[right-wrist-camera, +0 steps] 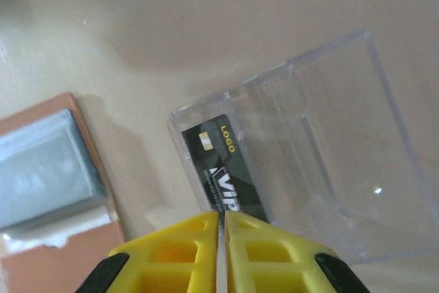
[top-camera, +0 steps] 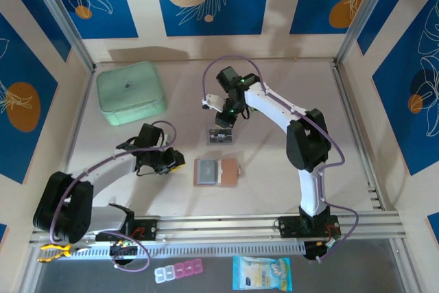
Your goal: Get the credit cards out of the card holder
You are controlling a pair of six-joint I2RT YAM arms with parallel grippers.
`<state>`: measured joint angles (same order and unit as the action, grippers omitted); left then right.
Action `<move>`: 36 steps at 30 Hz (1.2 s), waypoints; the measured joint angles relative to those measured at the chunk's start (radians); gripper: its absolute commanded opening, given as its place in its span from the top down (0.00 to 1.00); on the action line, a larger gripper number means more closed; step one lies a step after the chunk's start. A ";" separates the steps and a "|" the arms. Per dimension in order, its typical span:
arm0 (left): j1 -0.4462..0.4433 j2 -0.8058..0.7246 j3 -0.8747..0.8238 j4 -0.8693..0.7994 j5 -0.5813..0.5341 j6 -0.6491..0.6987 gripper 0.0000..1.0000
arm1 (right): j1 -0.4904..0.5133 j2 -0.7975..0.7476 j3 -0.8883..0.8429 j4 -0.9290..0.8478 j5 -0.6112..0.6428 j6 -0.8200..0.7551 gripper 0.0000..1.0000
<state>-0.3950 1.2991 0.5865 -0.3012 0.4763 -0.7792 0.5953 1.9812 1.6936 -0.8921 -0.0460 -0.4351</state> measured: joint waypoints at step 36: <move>-0.198 0.154 0.014 0.122 -0.060 -0.080 0.98 | 0.191 -0.356 -0.717 0.525 -0.130 1.221 0.62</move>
<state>-0.5934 1.4532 0.6006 -0.1791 0.4164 -0.8589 0.7864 1.6257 0.9764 -0.3668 -0.1757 0.7864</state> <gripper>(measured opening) 0.061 0.384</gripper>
